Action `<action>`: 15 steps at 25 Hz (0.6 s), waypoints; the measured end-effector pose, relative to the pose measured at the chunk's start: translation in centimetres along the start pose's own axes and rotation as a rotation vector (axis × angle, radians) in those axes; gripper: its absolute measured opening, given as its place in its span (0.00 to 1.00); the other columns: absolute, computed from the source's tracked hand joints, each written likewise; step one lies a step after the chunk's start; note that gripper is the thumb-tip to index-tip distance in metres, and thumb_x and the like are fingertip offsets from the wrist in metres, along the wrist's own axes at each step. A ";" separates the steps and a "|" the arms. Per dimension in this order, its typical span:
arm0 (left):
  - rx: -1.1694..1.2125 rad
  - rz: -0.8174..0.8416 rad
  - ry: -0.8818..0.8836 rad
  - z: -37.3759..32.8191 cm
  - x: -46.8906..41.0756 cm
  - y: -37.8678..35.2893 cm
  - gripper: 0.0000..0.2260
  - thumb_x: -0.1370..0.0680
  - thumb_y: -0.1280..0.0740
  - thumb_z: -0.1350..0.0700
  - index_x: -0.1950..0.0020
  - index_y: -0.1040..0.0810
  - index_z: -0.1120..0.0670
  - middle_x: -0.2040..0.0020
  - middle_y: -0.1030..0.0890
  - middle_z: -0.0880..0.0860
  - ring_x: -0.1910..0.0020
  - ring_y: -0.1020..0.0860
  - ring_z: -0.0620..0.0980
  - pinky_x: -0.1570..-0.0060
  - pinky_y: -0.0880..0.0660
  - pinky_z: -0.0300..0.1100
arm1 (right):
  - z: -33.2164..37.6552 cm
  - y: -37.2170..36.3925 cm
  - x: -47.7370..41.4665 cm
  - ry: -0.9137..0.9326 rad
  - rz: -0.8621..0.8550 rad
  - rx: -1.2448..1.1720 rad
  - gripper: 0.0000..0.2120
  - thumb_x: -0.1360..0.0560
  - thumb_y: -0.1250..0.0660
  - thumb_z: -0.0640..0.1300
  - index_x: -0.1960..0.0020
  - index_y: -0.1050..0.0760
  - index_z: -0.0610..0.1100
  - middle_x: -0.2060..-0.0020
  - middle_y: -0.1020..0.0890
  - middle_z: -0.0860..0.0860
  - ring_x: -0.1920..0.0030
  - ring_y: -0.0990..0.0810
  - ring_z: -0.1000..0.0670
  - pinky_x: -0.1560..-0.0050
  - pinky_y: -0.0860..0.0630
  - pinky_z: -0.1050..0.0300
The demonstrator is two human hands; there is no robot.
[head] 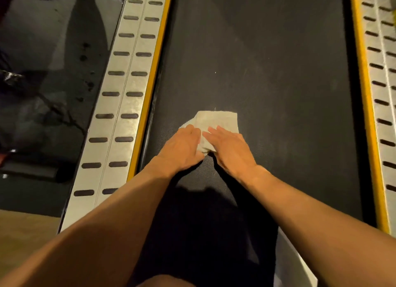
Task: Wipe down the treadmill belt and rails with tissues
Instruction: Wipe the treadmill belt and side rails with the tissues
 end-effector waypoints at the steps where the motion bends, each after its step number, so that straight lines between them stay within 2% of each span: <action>1: -0.047 0.003 -0.028 -0.3 0.3 -0.4 0.12 0.26 0.36 0.49 0.49 0.31 0.56 0.51 0.29 0.55 0.53 0.30 0.53 0.55 0.30 0.46 | 0.1 0.1 0.5 -0.015 0.004 0.015 0.27 0.21 0.42 0.37 0.25 0.40 0.53 0.25 0.39 0.52 0.24 0.44 0.49 0.29 0.42 0.49; 4: -0.088 0.002 -0.050 -0.3 1.3 -0.8 0.12 0.24 0.37 0.52 0.45 0.31 0.56 0.47 0.28 0.55 0.50 0.30 0.54 0.50 0.28 0.48 | 0.4 -0.1 1.2 -0.033 0.073 -0.012 0.28 0.22 0.40 0.37 0.24 0.42 0.52 0.24 0.40 0.51 0.24 0.44 0.48 0.29 0.38 0.47; 9: -0.062 -0.060 0.013 -0.7 1.8 -0.2 0.16 0.24 0.36 0.57 0.37 0.34 0.55 0.45 0.28 0.56 0.46 0.29 0.56 0.49 0.28 0.50 | 0.4 -0.5 0.3 -0.082 0.223 0.009 0.33 0.21 0.43 0.33 0.22 0.50 0.53 0.23 0.47 0.52 0.23 0.49 0.47 0.28 0.42 0.47; 12: -0.081 -0.080 0.078 -0.4 1.6 -0.4 0.22 0.26 0.34 0.58 0.32 0.34 0.54 0.43 0.29 0.57 0.45 0.30 0.57 0.45 0.29 0.50 | 0.4 -0.2 0.5 -0.073 0.212 0.021 0.34 0.22 0.42 0.33 0.22 0.50 0.54 0.23 0.47 0.53 0.23 0.48 0.48 0.30 0.40 0.46; 15: -0.095 -0.092 0.052 -0.5 1.7 -0.9 0.24 0.25 0.35 0.58 0.30 0.35 0.54 0.43 0.29 0.57 0.45 0.30 0.57 0.46 0.28 0.49 | 0.3 -0.1 0.7 -0.051 0.134 0.006 0.30 0.20 0.42 0.37 0.23 0.47 0.55 0.23 0.44 0.53 0.23 0.47 0.48 0.31 0.38 0.47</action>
Point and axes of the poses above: each hand's wrist, its own x-axis away from the middle knuckle, its own y-axis out of the back of the hand, z = x × y, the point moved 8 cm from there along -x, towards the middle knuckle
